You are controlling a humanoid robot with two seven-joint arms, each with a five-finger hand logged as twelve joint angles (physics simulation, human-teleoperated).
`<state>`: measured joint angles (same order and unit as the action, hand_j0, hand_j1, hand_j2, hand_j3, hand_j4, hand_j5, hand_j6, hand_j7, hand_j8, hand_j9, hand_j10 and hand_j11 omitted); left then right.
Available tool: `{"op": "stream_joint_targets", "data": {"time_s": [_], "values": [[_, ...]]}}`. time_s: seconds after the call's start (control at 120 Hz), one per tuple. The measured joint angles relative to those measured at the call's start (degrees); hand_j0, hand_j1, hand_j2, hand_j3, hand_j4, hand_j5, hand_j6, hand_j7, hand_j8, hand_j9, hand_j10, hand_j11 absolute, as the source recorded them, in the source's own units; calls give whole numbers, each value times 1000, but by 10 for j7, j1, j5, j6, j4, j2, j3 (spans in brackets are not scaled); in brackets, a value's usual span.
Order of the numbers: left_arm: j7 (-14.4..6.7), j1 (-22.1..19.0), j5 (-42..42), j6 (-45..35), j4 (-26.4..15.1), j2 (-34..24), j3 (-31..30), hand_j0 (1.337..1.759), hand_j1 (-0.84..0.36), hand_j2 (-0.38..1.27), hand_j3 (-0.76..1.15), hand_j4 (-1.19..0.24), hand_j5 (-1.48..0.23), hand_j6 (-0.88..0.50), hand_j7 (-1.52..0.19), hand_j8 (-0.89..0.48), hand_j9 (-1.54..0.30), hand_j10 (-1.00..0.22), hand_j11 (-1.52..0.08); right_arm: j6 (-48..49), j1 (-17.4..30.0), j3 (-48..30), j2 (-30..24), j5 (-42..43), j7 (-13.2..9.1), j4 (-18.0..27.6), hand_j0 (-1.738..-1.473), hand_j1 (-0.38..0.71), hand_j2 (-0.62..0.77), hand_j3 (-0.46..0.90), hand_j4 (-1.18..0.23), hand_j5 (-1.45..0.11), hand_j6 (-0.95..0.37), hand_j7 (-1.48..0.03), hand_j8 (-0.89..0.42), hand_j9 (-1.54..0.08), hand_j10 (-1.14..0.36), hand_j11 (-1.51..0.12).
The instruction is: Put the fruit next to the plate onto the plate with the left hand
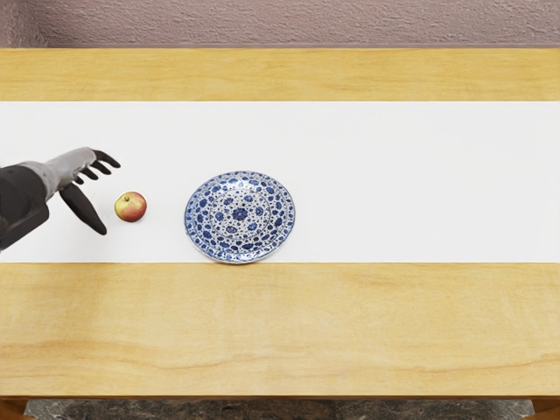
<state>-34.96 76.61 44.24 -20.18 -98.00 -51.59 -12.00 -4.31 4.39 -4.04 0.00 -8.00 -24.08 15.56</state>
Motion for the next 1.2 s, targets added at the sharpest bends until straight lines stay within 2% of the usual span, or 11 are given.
{"op": "stream_joint_targets", "data": {"time_s": [0.133,0.225,0.275,0.333,0.458,0.658,1.2], "values": [[0,11,-1,-28,0,10,-26,1658,23,59,0,-279,-357,-280,-357,-280,-357,-279,-357,0,0,0,0,0,0,0,-1658,-305,-7,0,-36,-47,-36,-47,-36,-47,-36,-47],[0,62,-12,-55,2,51,-63,1658,19,60,0,-282,-362,-284,-362,-283,-361,-282,-361,0,0,0,0,0,0,0,-1658,-305,-7,0,-36,-47,-36,-47,-36,-47,-36,-47],[0,105,-27,-79,5,89,-100,1658,17,60,0,-283,-364,-284,-363,-284,-363,-283,-363,0,0,0,0,0,0,0,-1658,-305,-7,0,-36,-47,-36,-47,-36,-47,-36,-47],[0,129,-49,-107,9,113,-145,1658,16,59,0,-282,-364,-283,-363,-283,-363,-282,-363,0,0,0,0,0,0,0,-1658,-305,-7,0,-36,-47,-36,-47,-36,-47,-36,-47],[0,131,-79,-136,24,125,-198,1658,16,58,0,-281,-363,-282,-363,-282,-363,-281,-363,0,0,0,0,0,0,0,-1658,-305,-7,0,-36,-47,-36,-47,-36,-47,-36,-47],[0,131,-100,-146,60,165,-237,1658,18,58,0,-279,-361,-280,-361,-280,-361,-279,-361,0,0,0,0,0,0,0,-1658,-305,-7,0,-36,-47,-36,-47,-36,-47,-36,-47],[0,128,-157,-148,129,252,-254,1658,47,52,0,-254,-329,-255,-329,-255,-329,-254,-329,0,0,0,0,0,0,0,-1658,-305,-7,0,-36,-47,-36,-47,-36,-47,-36,-47]]}}
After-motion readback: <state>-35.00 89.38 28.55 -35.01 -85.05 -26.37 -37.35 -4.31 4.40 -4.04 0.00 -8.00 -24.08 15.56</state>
